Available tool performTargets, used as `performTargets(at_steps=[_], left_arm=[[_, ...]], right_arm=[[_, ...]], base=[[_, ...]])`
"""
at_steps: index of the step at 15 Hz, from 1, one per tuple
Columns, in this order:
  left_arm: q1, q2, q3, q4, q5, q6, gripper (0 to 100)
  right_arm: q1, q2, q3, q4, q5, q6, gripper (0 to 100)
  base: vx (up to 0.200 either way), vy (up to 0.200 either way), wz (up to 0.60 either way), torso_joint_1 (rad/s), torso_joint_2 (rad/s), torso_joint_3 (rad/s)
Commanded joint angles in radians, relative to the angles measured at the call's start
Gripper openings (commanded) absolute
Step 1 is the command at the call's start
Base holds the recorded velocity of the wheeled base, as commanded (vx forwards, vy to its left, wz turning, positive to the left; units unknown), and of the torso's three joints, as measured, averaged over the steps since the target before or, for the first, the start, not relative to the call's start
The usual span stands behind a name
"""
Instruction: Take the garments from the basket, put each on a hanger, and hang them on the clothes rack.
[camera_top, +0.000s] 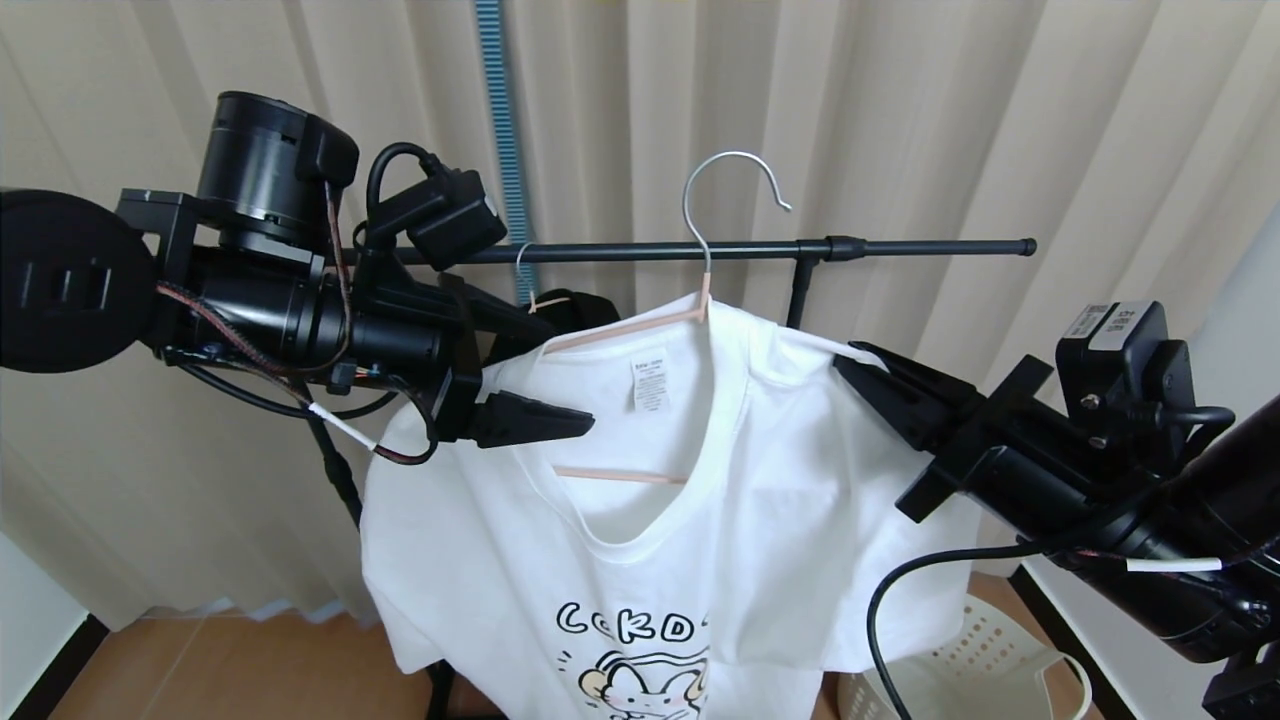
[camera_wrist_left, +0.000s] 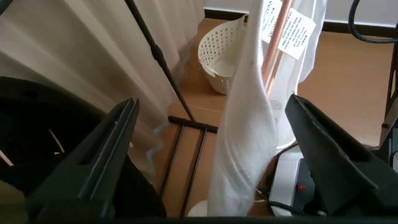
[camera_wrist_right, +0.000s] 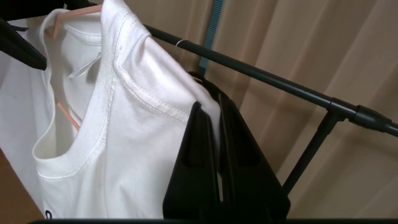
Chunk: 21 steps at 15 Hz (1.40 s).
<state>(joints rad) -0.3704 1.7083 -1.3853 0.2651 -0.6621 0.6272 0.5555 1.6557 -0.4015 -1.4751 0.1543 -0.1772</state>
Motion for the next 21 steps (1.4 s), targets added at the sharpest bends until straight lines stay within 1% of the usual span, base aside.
performTargets(at_steps=[1,3,4,8,11,12,13,14,15,16,17,18,19,21], left_arm=[[-0.002,0.01,0.0,0.0,-0.001,0.0,100],[-0.01,0.013,0.003,-0.001,-0.001,0.002,100],[-0.01,0.013,0.005,-0.001,-0.001,0.002,0],[-0.01,-0.015,0.032,-0.004,-0.037,0.005,0],[-0.008,-0.033,0.045,-0.004,-0.037,0.005,0],[-0.01,-0.039,0.049,-0.004,-0.037,0.005,0],[-0.008,-0.042,0.055,-0.004,-0.037,0.005,0],[-0.008,-0.045,0.055,-0.004,-0.037,0.005,0],[-0.008,-0.045,0.057,-0.004,-0.036,0.005,0],[-0.008,-0.047,0.055,-0.004,-0.036,0.003,0],[-0.008,-0.047,0.055,-0.004,-0.036,0.003,0],[-0.008,-0.045,0.055,-0.006,-0.036,0.003,0],[-0.008,-0.045,0.057,-0.006,-0.034,0.002,0],[-0.005,-0.045,0.055,-0.006,-0.034,-0.001,0]], right_arm=[[0.001,-0.007,0.004,-0.001,0.001,-0.001,0],[0.003,-0.008,0.007,0.001,0.004,-0.001,0],[0.003,-0.008,0.01,0.001,0.004,-0.001,0],[0.003,-0.007,0.006,0.012,0.007,-0.002,0],[0.0,-0.039,-0.002,0.082,0.025,-0.005,0],[-0.002,-0.083,-0.016,0.173,0.059,-0.007,0],[-0.005,-0.152,-0.04,0.318,0.084,-0.01,0],[-0.013,-0.198,-0.062,0.424,0.1,-0.011,0],[-0.017,-0.22,-0.074,0.476,0.13,-0.018,0],[-0.026,-0.223,-0.077,0.484,0.148,-0.018,0],[-0.04,-0.22,-0.077,0.484,0.149,-0.022,0],[-0.045,-0.221,-0.077,0.495,0.153,-0.03,100],[-0.048,-0.221,-0.077,0.498,0.159,-0.03,100],[-0.082,-0.223,-0.073,0.513,0.192,-0.033,100]], base=[[0.0,0.0,0.0,0.0,0.0,0.0],[0.0,0.0,0.0,0.0,0.0,0.0],[0.0,0.0,0.0,0.0,0.0,0.0],[0.0,0.0,0.0,0.0,0.0,0.0],[0.0,0.0,0.0,0.0,0.0,0.0],[0.0,0.0,0.0,0.0,0.0,0.0],[0.0,0.0,0.0,0.0,0.0,0.0],[0.0,0.0,0.0,0.0,0.0,0.0],[0.0,0.0,0.0,0.0,0.0,0.0],[0.0,0.0,0.0,0.0,0.0,0.0],[0.0,0.0,0.0,0.0,0.0,0.0],[0.0,0.0,0.0,0.0,0.0,0.0],[0.0,0.0,0.0,0.0,0.0,0.0],[0.0,0.0,0.0,0.0,0.0,0.0]])
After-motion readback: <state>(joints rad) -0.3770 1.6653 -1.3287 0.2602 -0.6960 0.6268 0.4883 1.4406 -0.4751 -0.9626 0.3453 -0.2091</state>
